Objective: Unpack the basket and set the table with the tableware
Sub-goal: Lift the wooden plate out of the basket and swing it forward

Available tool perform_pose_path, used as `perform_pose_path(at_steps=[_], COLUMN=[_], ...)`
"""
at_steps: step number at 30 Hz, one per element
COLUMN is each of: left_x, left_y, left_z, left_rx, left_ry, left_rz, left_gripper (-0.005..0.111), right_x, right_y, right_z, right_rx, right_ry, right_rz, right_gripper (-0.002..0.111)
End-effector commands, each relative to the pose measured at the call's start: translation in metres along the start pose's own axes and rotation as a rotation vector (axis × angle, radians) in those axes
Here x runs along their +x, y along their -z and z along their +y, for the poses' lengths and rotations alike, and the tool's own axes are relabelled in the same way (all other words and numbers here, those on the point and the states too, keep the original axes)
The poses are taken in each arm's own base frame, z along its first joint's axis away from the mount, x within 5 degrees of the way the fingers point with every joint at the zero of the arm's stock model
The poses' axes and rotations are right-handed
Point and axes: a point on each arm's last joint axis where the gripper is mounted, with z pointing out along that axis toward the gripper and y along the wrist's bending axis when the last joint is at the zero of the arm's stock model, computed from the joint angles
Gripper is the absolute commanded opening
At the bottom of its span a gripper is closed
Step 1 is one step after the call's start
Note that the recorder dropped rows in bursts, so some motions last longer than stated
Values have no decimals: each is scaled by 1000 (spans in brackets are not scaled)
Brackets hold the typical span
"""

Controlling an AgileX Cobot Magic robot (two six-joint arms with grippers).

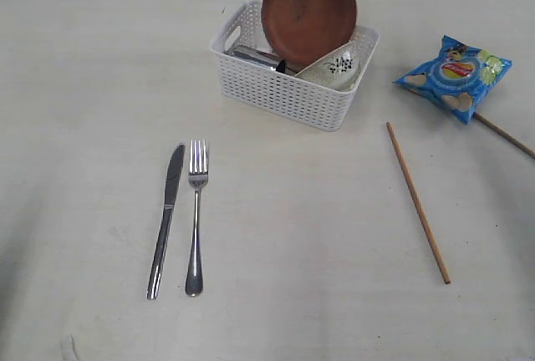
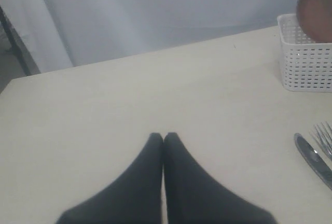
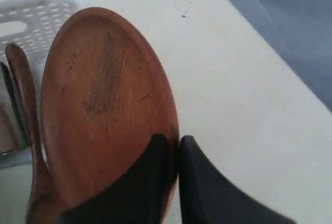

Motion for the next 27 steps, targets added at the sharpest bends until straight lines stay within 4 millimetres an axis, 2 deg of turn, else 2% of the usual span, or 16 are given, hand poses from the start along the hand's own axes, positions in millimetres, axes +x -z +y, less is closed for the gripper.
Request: perform_pose_path(at_steps=[1,8,12,17,21,27], left_x=[0,0,0,0,0,0], left_y=[0,0,0,0,0,0], left_z=[0,0,0,0,0,0], left_rx=[-2,-2,-2,-2,-2,-2], left_ry=[17,17,17,17,17,17], left_rz=[-8,-8,-8,-8,-8,-8], left_gripper=[0,0,0,0,0,0], right_x=[-10,-23,-30,-32,-23,3], right_y=[34,80,117,161,175,181], right_z=[-12,-16,-14,-4,5,33], right_rx=[107,152,151,68,-1,-187], right_ry=[-15,-99,-182,-290,-349,-456], right_rz=[-58,-169,-247,-307,-216,-57], right_gripper=[0,0,0,0,0,0])
